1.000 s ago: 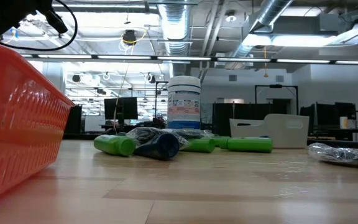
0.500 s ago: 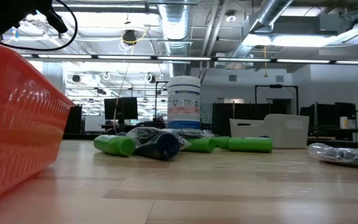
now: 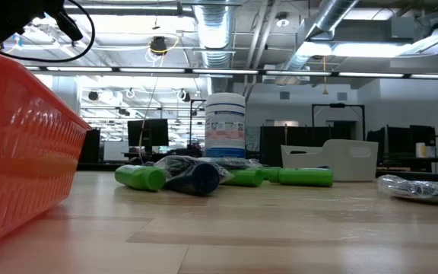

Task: Pick & Place Travel size toiletries
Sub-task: Put the blue shave cream into the black basket

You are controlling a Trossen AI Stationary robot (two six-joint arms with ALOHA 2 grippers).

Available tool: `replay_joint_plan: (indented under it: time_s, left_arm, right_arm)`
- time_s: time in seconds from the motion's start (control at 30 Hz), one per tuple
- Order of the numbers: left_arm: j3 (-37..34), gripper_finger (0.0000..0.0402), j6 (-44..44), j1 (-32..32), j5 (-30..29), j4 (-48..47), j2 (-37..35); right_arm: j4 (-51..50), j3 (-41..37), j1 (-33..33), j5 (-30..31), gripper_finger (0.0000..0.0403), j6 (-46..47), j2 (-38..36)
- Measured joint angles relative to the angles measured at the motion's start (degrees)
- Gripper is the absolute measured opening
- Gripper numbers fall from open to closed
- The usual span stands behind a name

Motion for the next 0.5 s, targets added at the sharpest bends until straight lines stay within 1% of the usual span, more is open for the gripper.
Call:
replay_joint_plan:
  time_s: [0.37, 0.5]
  left_arm:
    - [0.02, 0.0001, -0.02, 0.01, -0.02, 0.0, 0.0]
    - [0.01, 0.0001, -0.02, 0.01, -0.02, 0.0, 0.0]
  right_arm:
    - [0.02, 0.0, 0.09, -0.02, 0.0119, -2.56, -0.06]
    - [-0.02, 0.0, 0.02, -0.02, 0.0131, -2.6, -0.06]
